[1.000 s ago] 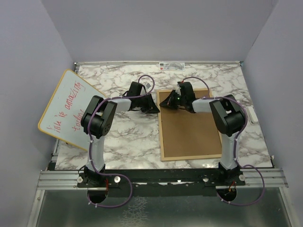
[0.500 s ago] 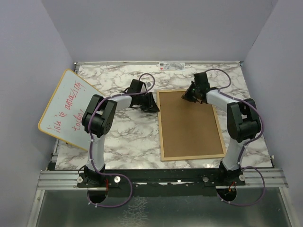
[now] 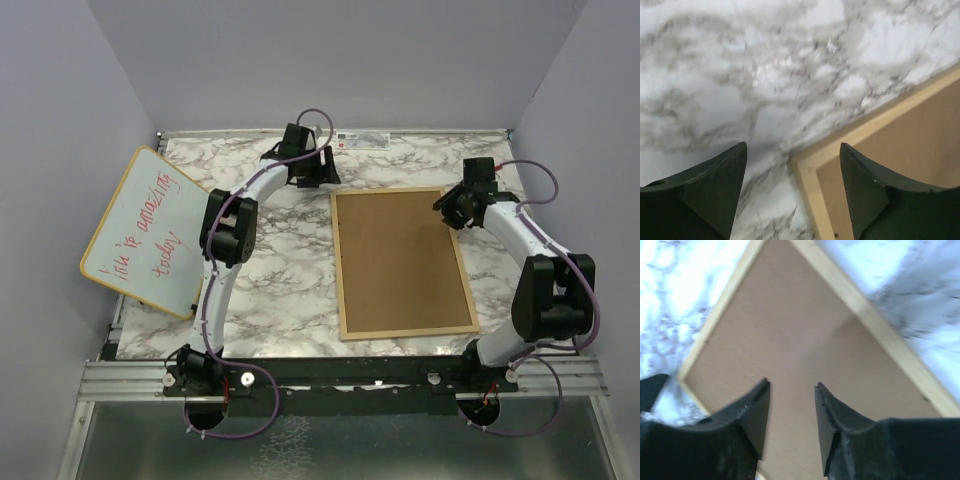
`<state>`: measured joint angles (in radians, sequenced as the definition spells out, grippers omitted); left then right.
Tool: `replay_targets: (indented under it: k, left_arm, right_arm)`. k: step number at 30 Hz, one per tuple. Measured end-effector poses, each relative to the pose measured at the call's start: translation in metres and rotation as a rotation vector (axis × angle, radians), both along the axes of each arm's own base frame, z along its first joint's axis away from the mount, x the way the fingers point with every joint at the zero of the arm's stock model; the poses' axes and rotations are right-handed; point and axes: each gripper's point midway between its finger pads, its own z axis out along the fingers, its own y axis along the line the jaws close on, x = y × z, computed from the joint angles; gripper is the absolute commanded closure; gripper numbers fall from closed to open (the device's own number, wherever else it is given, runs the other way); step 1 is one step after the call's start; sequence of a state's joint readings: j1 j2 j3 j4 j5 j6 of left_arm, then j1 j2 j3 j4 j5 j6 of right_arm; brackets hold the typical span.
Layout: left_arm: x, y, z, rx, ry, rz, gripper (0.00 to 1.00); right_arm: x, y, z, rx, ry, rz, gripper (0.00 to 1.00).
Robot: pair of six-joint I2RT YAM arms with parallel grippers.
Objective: Put the photo into the frame
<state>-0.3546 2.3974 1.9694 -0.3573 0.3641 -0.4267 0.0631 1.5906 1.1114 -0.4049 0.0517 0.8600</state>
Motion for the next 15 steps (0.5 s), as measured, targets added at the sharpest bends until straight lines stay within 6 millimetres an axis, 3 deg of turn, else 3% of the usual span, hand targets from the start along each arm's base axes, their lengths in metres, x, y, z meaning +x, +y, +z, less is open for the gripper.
replay_targets:
  k: [3,7,15]
  left_arm:
    - [0.028,-0.011,0.003,-0.018,-0.051,-0.003,0.16]
    - [0.054,-0.028,0.005,-0.048,-0.117,-0.017,0.09]
    - [0.055,-0.053,0.005,-0.104,-0.179,-0.097,0.06]
  right_arm:
    - [-0.023,-0.019,-0.003,-0.017,0.047,-0.072,0.34]
    - [-0.059,-0.034,-0.008,-0.031,0.109,-0.142,0.27]
    - [-0.124,-0.05,-0.026,-0.019,0.247,-0.236,0.25]
